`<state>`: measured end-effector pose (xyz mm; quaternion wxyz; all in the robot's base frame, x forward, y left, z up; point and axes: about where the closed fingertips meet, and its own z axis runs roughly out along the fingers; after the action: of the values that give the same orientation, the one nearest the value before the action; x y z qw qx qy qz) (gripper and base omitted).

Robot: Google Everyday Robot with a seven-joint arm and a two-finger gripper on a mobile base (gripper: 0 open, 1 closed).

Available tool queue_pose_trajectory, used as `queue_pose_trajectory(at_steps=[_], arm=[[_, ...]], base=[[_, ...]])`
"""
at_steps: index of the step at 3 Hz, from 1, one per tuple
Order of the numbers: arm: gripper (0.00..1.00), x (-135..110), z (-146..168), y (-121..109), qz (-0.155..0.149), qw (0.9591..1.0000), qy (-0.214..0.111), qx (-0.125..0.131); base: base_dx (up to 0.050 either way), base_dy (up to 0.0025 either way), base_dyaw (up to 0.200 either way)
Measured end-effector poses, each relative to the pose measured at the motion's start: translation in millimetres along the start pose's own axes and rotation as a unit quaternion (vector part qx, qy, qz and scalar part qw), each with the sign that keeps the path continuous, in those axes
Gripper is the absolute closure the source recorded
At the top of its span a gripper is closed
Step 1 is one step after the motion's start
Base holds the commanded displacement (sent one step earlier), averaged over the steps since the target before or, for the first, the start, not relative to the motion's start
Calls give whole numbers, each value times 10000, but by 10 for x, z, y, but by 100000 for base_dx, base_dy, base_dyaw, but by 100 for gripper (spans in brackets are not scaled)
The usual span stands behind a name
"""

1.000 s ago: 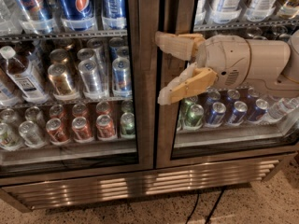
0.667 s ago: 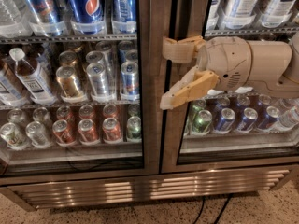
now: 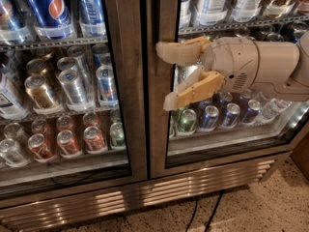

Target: Open left fridge door

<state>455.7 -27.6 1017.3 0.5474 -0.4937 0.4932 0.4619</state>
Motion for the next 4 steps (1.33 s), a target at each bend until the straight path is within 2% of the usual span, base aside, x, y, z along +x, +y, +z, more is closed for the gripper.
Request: queue_pose_trajectory(at_steps=[1,2,4], arm=[[0,0,1,1,0,10000,0,0],[0,-16,139,234,0,10000,0,-1],[0,-22,148,295,0,10000,1,0]], base=[[0,0,0],[0,0,0],[0,0,0]])
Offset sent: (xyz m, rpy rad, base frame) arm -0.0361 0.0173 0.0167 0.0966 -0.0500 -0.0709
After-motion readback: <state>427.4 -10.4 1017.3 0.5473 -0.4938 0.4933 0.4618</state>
